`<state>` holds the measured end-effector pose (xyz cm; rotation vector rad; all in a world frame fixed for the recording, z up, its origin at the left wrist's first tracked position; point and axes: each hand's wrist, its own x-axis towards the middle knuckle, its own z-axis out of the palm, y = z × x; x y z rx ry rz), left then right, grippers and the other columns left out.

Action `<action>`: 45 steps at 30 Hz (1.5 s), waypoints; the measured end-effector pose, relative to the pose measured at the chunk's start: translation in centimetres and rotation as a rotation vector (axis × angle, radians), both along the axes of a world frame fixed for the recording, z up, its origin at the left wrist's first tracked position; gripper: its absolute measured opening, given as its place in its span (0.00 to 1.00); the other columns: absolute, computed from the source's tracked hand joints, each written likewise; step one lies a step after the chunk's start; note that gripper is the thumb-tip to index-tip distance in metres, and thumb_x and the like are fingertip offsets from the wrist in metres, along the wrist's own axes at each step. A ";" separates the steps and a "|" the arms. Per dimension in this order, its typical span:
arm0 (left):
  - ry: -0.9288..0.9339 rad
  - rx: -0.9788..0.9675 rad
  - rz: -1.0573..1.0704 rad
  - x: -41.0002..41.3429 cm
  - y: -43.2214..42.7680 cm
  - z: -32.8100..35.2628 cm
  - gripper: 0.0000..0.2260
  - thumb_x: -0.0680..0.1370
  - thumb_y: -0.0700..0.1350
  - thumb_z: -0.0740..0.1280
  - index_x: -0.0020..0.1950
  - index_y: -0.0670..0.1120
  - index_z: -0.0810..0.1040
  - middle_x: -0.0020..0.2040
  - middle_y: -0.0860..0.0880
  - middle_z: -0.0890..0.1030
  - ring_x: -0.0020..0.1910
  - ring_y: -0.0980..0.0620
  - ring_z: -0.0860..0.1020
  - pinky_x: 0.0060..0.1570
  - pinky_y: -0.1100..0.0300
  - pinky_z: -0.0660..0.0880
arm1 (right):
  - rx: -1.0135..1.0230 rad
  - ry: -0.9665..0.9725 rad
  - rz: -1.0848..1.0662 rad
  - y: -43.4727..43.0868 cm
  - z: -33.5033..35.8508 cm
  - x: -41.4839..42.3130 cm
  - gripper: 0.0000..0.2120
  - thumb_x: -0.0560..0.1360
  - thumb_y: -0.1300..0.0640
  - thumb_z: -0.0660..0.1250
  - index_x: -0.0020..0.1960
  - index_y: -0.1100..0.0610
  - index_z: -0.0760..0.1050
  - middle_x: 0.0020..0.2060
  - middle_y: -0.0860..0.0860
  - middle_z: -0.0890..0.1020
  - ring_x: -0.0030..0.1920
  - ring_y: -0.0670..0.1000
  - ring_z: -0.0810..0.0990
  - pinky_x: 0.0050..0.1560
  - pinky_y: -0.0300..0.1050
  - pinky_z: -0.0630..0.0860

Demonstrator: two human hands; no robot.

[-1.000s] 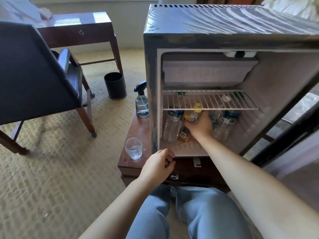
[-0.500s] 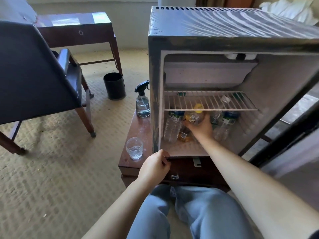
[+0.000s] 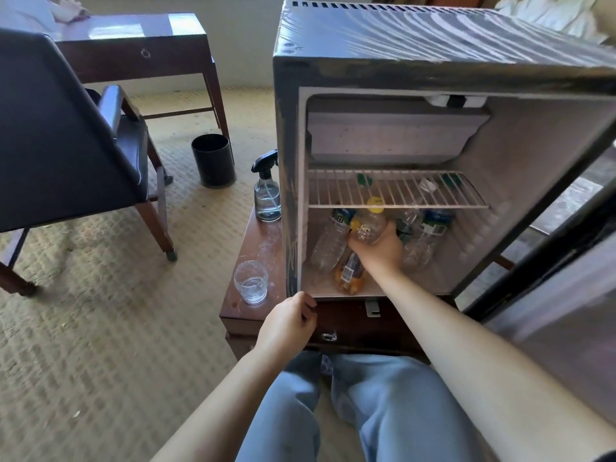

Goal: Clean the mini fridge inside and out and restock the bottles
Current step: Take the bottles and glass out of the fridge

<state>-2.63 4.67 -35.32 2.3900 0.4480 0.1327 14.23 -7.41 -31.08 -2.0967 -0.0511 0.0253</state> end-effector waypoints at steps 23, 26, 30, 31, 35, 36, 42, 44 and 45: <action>-0.132 -0.178 -0.052 -3.2 -2.9 4.2 0.26 0.67 0.56 0.73 0.60 0.50 0.69 0.53 0.52 0.79 0.53 0.52 0.78 0.52 0.52 0.75 | -0.046 -0.076 0.345 -3.3 3.1 -12.2 0.33 0.61 0.47 0.81 0.61 0.50 0.70 0.51 0.44 0.80 0.51 0.43 0.78 0.51 0.38 0.71; -0.212 -0.219 0.038 -4.4 -2.2 4.9 0.19 0.69 0.53 0.74 0.54 0.49 0.71 0.47 0.53 0.80 0.47 0.53 0.79 0.47 0.53 0.76 | 0.023 -0.070 0.436 -1.8 4.7 -13.7 0.35 0.62 0.49 0.81 0.63 0.52 0.69 0.51 0.42 0.80 0.51 0.40 0.77 0.52 0.35 0.71; -0.278 -0.291 0.105 -6.2 -0.5 5.6 0.17 0.65 0.55 0.75 0.46 0.55 0.70 0.41 0.56 0.81 0.42 0.58 0.79 0.45 0.56 0.77 | 0.096 -0.009 0.619 -0.1 5.5 -14.6 0.38 0.62 0.52 0.81 0.65 0.51 0.65 0.51 0.38 0.78 0.48 0.30 0.76 0.49 0.25 0.69; -0.305 -0.315 0.134 -6.6 0.2 5.7 0.18 0.64 0.57 0.74 0.47 0.55 0.72 0.41 0.57 0.81 0.42 0.59 0.80 0.46 0.56 0.78 | 0.114 0.004 0.658 0.2 5.5 -14.7 0.40 0.62 0.50 0.81 0.68 0.51 0.64 0.53 0.38 0.77 0.51 0.30 0.76 0.52 0.28 0.69; -0.397 -0.399 0.332 -7.9 4.7 6.7 0.20 0.64 0.58 0.76 0.51 0.52 0.76 0.44 0.53 0.83 0.45 0.55 0.81 0.51 0.51 0.78 | 0.066 0.013 0.658 0.6 5.0 -14.2 0.45 0.61 0.33 0.71 0.73 0.49 0.60 0.61 0.44 0.74 0.61 0.44 0.74 0.62 0.44 0.71; -0.400 -0.421 0.381 -8.0 6.1 6.9 0.19 0.65 0.56 0.77 0.50 0.52 0.76 0.44 0.52 0.84 0.45 0.54 0.82 0.52 0.48 0.78 | 0.038 0.022 0.632 0.5 4.6 -13.9 0.42 0.63 0.34 0.70 0.71 0.49 0.62 0.60 0.45 0.75 0.59 0.45 0.75 0.61 0.45 0.72; -0.347 -0.355 0.476 -6.3 12.2 8.3 0.22 0.65 0.52 0.79 0.54 0.53 0.73 0.47 0.55 0.82 0.49 0.56 0.80 0.54 0.49 0.78 | -0.090 0.058 0.410 0.6 1.4 -11.8 0.18 0.72 0.54 0.74 0.59 0.55 0.74 0.47 0.48 0.80 0.45 0.51 0.81 0.53 0.48 0.77; -0.333 -0.341 0.484 -5.0 13.4 8.4 0.22 0.66 0.51 0.79 0.54 0.53 0.73 0.46 0.56 0.81 0.48 0.57 0.80 0.54 0.51 0.78 | -0.136 0.052 0.415 0.8 0.9 -10.9 0.16 0.72 0.55 0.74 0.57 0.55 0.75 0.46 0.46 0.80 0.44 0.50 0.81 0.52 0.48 0.78; -0.332 -0.340 0.496 -4.2 13.9 8.5 0.21 0.66 0.51 0.79 0.53 0.54 0.73 0.46 0.57 0.81 0.48 0.58 0.80 0.54 0.52 0.78 | -0.159 0.042 0.422 0.9 0.7 -10.3 0.15 0.72 0.55 0.73 0.57 0.54 0.76 0.45 0.45 0.80 0.44 0.50 0.81 0.52 0.47 0.78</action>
